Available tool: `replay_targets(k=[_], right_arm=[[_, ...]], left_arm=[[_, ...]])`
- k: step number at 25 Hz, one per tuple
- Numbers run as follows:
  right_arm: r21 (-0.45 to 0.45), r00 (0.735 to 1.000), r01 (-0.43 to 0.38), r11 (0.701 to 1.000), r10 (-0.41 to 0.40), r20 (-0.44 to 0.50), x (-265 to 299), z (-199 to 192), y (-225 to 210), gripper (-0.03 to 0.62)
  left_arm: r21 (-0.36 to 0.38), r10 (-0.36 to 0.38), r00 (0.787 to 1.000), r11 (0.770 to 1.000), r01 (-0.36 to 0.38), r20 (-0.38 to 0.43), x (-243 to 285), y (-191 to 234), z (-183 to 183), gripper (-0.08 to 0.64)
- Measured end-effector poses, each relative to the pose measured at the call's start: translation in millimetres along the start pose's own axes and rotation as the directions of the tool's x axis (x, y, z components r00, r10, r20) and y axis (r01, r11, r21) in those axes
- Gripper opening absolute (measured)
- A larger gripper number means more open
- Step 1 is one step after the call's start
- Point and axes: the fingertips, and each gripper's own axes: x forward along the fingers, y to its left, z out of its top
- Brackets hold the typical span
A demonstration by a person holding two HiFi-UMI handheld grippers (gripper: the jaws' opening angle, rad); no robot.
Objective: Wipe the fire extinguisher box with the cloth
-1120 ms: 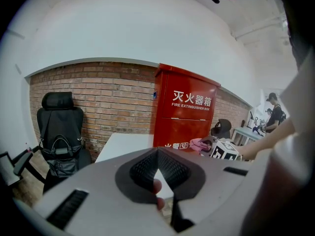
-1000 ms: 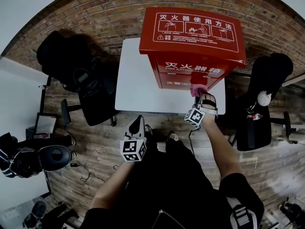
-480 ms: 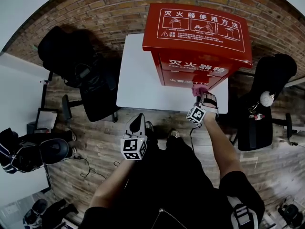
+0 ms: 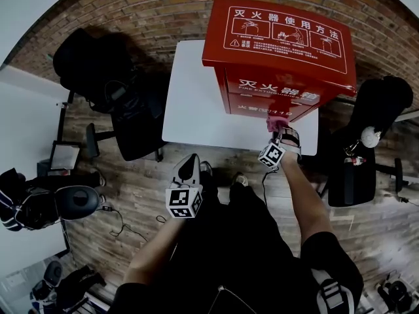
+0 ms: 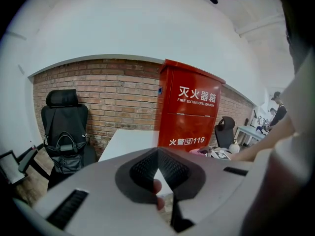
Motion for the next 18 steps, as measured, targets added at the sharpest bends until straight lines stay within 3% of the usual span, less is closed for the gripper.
replay_targets(k=[18], right_arm=[[-0.007, 0.992, -0.119, 0.993, 0.119, -0.035, 29, -4, 37, 0.123]], left_arm=[[-0.002, 0.02, 0.999, 1.0, -0.02, -0.025, 3, 6, -5, 0.018]])
